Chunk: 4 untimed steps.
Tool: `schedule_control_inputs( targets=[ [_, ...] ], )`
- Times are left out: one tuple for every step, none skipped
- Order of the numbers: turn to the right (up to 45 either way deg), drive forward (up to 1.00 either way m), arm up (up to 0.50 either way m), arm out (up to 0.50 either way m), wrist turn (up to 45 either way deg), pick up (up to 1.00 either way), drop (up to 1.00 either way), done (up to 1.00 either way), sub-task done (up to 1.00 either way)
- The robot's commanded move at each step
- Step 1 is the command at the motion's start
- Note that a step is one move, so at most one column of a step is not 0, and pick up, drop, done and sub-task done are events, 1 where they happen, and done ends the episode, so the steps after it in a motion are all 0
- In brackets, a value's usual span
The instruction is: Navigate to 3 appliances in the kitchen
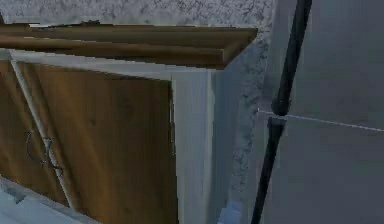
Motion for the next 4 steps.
schedule_control_inputs(
  targets=[
    [39.0, 0.00, 0.00, 0.00, 0.0, 0.00, 0.00, 0.00, 0.00],
    [0.0, 0.00, 0.00, 0.00, 0.0, 0.00, 0.00, 0.00, 1.00],
    [45.0, 0.00, 0.00, 0.00, 0.0, 0.00, 0.00, 0.00, 0.00],
    [45.0, 0.00, 0.00, 0.00, 0.0, 0.00, 0.00, 0.00, 0.00]
  ],
)
